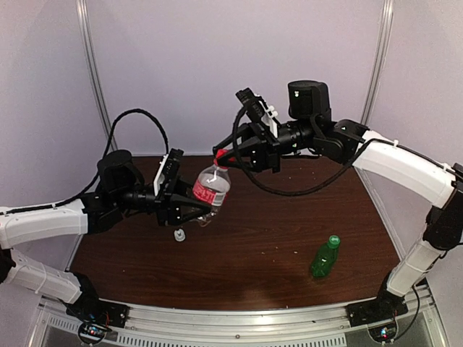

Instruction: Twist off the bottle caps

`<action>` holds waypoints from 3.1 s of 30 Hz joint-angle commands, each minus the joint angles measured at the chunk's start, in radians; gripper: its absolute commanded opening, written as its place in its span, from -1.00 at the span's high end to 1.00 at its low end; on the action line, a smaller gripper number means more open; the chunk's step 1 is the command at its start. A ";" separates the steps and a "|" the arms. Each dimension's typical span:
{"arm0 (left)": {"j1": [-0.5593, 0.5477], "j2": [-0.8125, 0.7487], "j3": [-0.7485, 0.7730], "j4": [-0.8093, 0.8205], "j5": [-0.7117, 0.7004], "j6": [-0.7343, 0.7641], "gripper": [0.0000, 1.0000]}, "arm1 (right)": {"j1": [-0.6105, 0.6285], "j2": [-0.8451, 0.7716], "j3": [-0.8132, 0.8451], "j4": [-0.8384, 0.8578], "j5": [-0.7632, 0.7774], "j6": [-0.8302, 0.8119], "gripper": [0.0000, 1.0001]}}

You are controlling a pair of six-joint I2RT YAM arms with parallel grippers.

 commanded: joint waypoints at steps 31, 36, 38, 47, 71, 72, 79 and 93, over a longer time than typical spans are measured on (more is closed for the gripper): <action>0.004 0.023 0.014 0.151 0.138 -0.053 0.74 | -0.065 0.002 0.009 0.003 -0.156 -0.067 0.45; 0.004 0.045 0.012 0.174 0.185 -0.077 0.74 | -0.087 0.020 0.036 0.020 -0.241 -0.081 0.39; 0.004 0.049 0.011 0.179 0.195 -0.084 0.73 | -0.096 0.036 0.053 0.007 -0.270 -0.089 0.36; 0.004 0.062 0.023 0.191 0.230 -0.114 0.73 | -0.097 0.062 0.111 -0.102 -0.251 -0.161 0.32; 0.004 -0.138 0.021 -0.146 -0.486 0.051 0.72 | -0.011 -0.243 -0.304 -0.214 0.730 0.070 -0.15; 0.004 -0.148 0.023 -0.158 -0.523 0.051 0.72 | 0.009 -0.236 -0.315 -0.234 0.752 0.059 -0.16; 0.005 -0.198 0.035 -0.224 -0.718 0.052 0.72 | 0.116 -0.144 -0.356 -0.363 0.838 0.020 -0.18; 0.005 -0.230 0.041 -0.254 -0.790 0.068 0.71 | 0.203 0.133 -0.303 -0.640 0.885 -0.012 -0.36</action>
